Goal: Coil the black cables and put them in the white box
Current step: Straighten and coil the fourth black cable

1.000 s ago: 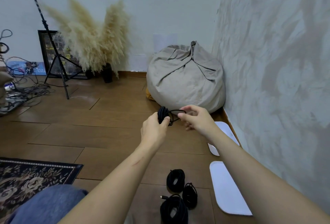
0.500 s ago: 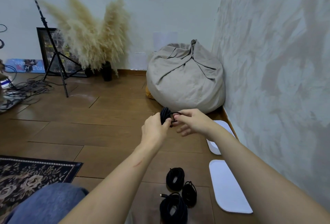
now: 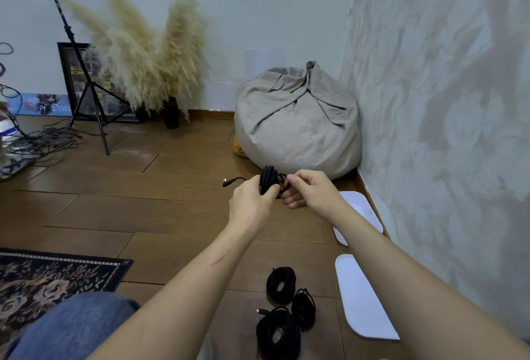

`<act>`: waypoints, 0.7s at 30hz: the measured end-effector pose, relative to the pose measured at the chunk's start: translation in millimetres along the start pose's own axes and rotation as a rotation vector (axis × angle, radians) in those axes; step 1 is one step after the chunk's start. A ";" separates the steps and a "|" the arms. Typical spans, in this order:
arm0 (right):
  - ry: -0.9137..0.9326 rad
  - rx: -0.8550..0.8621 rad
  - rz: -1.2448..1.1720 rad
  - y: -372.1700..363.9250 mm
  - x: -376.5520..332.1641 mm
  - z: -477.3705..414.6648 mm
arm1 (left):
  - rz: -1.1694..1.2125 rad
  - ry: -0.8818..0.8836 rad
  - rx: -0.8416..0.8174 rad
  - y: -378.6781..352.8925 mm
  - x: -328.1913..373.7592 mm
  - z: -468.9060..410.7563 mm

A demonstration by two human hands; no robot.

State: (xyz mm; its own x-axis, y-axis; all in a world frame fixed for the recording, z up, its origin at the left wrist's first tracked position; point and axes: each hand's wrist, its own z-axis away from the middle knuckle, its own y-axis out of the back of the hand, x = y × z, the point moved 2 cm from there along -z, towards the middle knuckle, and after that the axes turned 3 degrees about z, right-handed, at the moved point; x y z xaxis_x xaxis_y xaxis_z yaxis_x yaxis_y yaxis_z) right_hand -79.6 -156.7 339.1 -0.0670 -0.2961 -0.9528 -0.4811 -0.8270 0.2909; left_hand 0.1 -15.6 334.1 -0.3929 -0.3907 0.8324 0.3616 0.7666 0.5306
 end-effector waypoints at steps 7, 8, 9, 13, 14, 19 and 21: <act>-0.070 -0.034 -0.228 -4.3 11.5 4.7 | 0.022 -0.032 -0.021 -2.6 0.4 2.1; -0.075 -0.037 -0.211 -4.1 12.6 4.9 | -0.014 -0.044 -0.024 -2.7 2.0 2.7; -0.077 -0.041 -0.172 -4.1 12.5 5.0 | -0.052 -0.061 -0.026 -3.8 2.2 3.2; -0.058 -0.043 -0.110 -2.7 5.1 4.4 | -0.180 -0.117 -0.017 -5.2 4.6 3.4; -0.057 -0.027 -0.128 -1.0 3.0 3.6 | -0.197 -0.130 -0.023 -4.4 6.4 2.2; -0.049 -0.086 -0.025 11.4 -15.2 1.3 | -0.305 -0.139 -0.059 -2.8 7.1 -4.6; -0.053 -0.088 0.075 19.6 -25.1 -0.1 | -0.334 -0.144 -0.081 -5.3 4.9 -5.1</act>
State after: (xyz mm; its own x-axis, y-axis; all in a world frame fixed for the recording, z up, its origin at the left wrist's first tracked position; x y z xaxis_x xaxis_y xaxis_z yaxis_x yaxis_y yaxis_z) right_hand -87.3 -165.6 368.7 -0.1472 -0.3352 -0.9306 -0.3949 -0.8427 0.3660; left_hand 0.6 -24.2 336.1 -0.6136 -0.5321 0.5834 0.2568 0.5642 0.7847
